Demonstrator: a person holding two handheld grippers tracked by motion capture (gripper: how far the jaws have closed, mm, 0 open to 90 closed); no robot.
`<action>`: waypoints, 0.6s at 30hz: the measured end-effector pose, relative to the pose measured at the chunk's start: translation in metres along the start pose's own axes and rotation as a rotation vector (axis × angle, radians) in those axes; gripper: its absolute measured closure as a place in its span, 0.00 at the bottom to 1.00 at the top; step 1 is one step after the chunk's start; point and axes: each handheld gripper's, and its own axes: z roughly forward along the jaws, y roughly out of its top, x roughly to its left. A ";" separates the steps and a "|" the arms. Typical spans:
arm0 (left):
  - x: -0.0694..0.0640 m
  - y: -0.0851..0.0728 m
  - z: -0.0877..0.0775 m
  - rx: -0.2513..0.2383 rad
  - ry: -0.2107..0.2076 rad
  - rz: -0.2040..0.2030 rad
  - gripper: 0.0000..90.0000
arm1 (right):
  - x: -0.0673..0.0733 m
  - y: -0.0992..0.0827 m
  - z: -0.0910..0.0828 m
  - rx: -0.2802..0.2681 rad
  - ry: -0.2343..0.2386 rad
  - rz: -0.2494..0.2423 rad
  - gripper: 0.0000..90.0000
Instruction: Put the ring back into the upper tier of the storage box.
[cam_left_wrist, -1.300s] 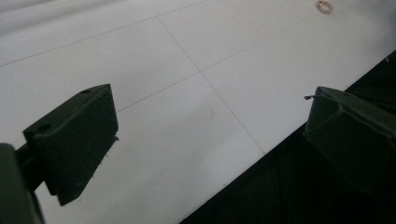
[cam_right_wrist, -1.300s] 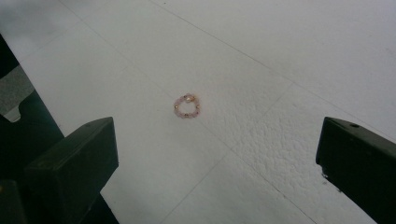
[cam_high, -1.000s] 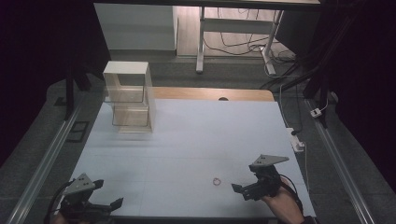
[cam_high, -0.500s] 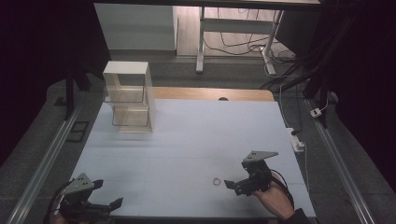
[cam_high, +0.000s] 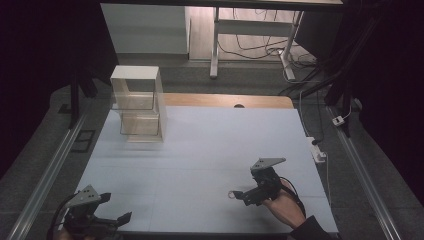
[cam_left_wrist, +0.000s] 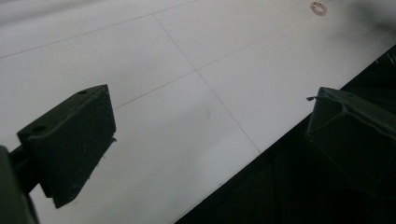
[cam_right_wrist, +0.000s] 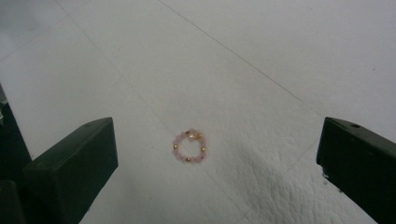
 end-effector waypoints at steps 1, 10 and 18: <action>0.000 0.000 0.000 0.000 0.000 0.000 0.02 | 0.000 0.001 0.002 0.004 0.002 0.000 0.00; 0.000 0.000 0.000 0.000 -0.003 0.003 0.02 | -0.003 0.008 0.018 0.047 -0.027 0.002 0.00; 0.000 0.000 0.000 -0.001 -0.006 0.000 0.02 | -0.003 0.018 0.033 0.060 -0.021 -0.016 0.00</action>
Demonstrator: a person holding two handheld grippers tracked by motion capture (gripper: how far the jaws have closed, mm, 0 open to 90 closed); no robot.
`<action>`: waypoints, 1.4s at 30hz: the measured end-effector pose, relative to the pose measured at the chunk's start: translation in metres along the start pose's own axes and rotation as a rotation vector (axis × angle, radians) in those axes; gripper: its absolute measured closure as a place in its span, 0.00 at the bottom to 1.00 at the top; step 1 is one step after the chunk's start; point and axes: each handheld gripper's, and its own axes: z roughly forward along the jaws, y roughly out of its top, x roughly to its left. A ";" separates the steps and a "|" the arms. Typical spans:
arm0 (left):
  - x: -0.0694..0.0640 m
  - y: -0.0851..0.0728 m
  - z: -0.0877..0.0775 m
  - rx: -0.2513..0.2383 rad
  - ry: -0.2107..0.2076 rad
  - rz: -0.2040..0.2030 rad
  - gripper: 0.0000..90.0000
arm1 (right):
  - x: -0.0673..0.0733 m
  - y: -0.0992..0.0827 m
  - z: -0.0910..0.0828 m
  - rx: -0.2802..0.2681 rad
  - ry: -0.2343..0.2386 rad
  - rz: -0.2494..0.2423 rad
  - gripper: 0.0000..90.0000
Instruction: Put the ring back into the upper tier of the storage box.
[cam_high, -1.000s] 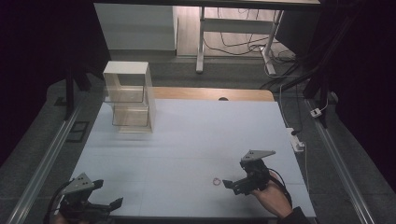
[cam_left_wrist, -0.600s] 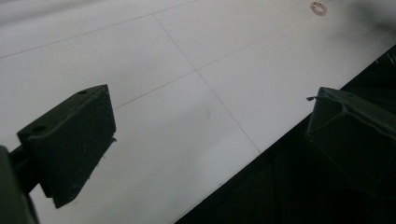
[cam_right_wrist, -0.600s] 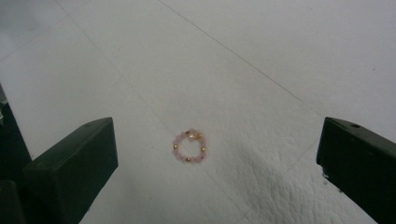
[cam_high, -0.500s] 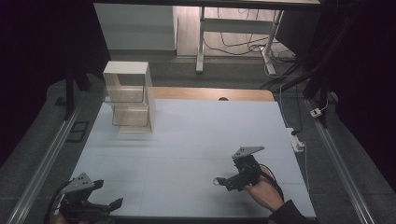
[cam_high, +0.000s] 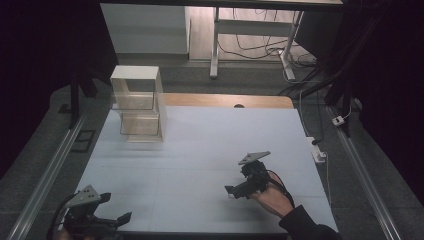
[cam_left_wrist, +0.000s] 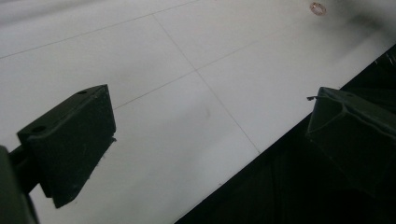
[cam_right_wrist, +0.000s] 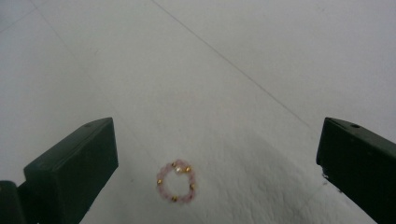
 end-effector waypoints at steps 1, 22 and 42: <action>0.000 0.000 0.000 0.000 0.000 0.000 0.02 | 0.000 0.001 0.002 -0.002 -0.007 -0.003 0.00; 0.000 0.000 0.000 -0.002 -0.001 -0.001 0.02 | -0.012 -0.011 0.027 0.142 -0.105 -0.067 0.00; 0.000 0.000 0.000 0.004 0.009 -0.004 0.02 | 0.006 -0.007 0.016 0.175 -0.053 -0.160 0.69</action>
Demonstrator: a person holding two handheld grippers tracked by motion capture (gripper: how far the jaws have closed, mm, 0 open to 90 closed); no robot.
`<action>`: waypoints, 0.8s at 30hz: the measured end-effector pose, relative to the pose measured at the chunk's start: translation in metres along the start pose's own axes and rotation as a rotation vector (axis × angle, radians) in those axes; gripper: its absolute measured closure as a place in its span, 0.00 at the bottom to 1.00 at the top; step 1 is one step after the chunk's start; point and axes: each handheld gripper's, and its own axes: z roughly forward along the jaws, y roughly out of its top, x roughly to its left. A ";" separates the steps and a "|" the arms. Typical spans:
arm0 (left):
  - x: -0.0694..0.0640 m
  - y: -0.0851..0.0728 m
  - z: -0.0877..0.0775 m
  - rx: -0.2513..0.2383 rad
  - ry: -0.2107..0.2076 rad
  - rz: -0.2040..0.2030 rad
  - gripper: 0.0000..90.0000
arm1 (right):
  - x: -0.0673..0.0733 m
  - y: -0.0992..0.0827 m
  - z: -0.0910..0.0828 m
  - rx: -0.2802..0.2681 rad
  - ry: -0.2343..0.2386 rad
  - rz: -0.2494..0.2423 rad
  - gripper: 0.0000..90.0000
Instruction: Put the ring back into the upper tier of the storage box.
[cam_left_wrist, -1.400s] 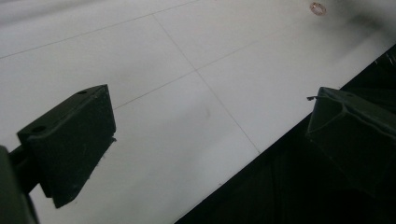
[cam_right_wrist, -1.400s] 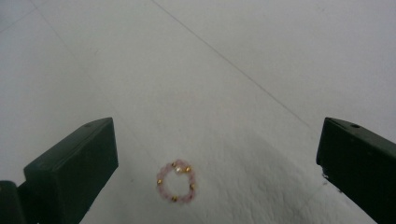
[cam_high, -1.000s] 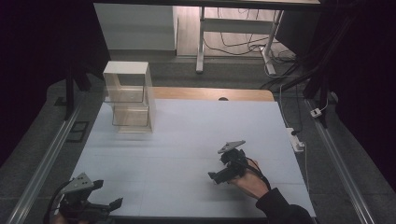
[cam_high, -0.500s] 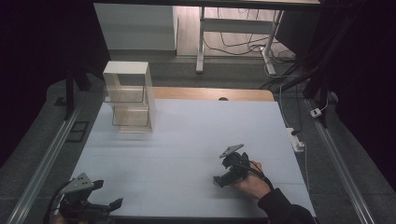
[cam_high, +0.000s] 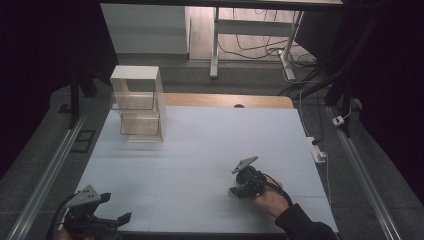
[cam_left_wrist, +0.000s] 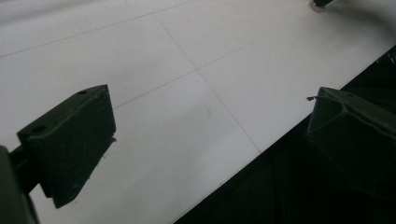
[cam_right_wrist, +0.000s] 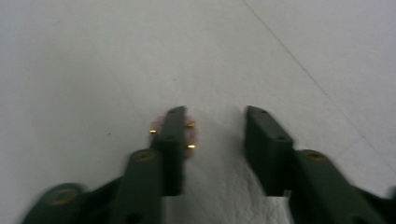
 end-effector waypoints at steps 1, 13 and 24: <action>0.000 0.000 0.000 0.000 0.001 -0.002 0.02 | 0.001 0.000 -0.001 0.003 0.003 -0.004 0.76; 0.000 0.000 0.000 0.001 0.001 0.001 0.02 | 0.002 0.001 -0.002 0.015 0.040 0.005 0.96; 0.000 0.000 0.000 0.002 0.002 -0.001 0.02 | 0.001 0.009 -0.015 -0.080 0.112 0.013 0.96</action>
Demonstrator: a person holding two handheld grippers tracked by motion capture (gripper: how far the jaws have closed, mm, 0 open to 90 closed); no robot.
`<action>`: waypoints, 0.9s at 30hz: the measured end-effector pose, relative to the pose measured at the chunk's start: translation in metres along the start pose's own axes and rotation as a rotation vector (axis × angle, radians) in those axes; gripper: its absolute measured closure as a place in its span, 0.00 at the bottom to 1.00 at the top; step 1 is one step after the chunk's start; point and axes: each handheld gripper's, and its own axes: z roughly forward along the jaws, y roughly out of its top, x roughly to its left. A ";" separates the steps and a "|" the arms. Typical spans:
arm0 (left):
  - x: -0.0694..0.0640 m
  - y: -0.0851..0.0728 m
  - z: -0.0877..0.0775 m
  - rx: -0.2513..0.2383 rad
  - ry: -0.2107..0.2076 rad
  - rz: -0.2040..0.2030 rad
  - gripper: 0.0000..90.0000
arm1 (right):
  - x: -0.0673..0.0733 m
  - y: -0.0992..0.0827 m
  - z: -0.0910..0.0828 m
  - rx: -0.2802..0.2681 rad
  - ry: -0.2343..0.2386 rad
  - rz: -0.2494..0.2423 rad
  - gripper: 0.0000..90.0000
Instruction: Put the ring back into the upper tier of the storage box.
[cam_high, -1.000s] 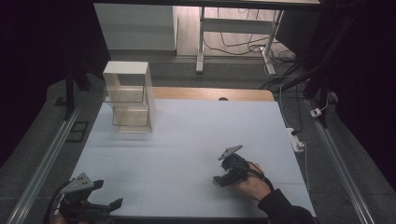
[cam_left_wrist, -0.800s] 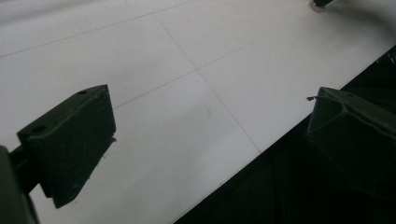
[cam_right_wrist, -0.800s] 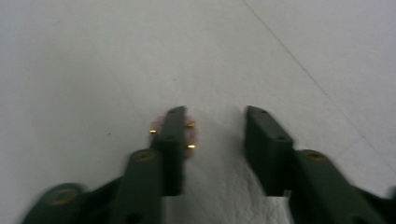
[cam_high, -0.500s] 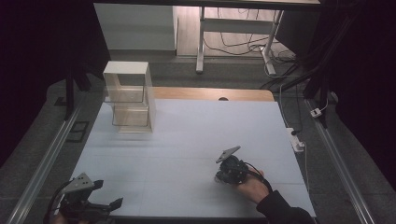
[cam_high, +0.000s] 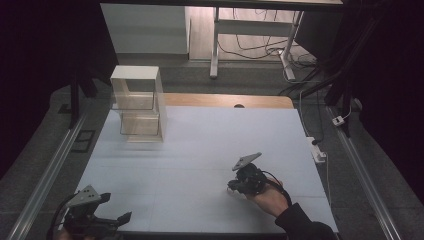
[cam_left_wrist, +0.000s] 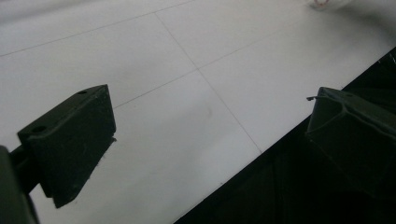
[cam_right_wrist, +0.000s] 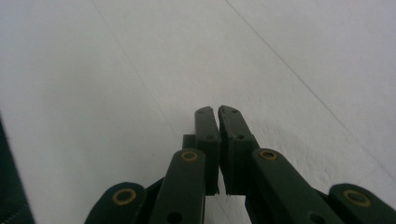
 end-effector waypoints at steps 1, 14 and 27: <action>0.000 0.000 0.000 0.000 0.001 -0.001 0.02 | 0.000 0.001 -0.001 -0.012 0.006 -0.003 0.96; 0.000 0.000 0.000 -0.001 -0.001 -0.006 0.02 | 0.007 0.029 -0.029 -0.202 0.036 -0.007 0.96; 0.001 0.000 0.000 -0.002 -0.007 -0.006 0.02 | 0.004 0.062 -0.032 -0.278 0.078 -0.008 0.96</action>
